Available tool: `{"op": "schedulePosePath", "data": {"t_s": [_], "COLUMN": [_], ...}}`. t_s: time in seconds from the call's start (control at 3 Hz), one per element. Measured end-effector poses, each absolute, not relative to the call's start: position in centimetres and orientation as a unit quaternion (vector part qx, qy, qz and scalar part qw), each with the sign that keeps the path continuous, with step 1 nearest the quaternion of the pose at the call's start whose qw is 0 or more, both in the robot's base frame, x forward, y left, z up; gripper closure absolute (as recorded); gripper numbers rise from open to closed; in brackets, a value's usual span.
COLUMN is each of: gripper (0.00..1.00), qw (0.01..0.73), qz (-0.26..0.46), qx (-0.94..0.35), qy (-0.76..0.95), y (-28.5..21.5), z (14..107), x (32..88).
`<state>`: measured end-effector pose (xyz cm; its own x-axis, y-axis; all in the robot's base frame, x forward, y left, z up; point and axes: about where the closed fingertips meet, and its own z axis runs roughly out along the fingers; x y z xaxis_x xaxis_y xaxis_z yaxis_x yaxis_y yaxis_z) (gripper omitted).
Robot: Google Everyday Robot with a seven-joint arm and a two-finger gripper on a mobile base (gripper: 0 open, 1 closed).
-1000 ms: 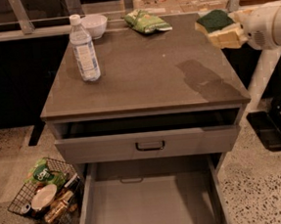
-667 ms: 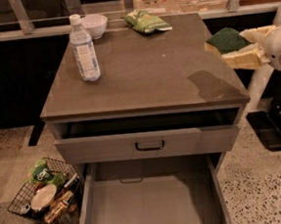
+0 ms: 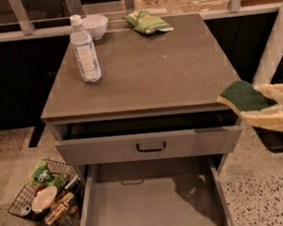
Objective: Place sponge into middle drawer
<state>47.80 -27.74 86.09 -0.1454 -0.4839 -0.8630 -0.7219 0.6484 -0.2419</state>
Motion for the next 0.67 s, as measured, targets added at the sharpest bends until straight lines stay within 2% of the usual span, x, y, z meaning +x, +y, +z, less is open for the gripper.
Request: {"op": "schedulePosePath", "data": {"t_s": [0.33, 0.67], "gripper": [1.0, 1.0], "qw": [0.516, 0.493], "qz": [0.156, 0.177], "qx": [-0.392, -0.404], "qy": [0.745, 0.75], "y": [-27.9, -27.7], "z": [81.1, 78.6], "x": [43.1, 42.6]}}
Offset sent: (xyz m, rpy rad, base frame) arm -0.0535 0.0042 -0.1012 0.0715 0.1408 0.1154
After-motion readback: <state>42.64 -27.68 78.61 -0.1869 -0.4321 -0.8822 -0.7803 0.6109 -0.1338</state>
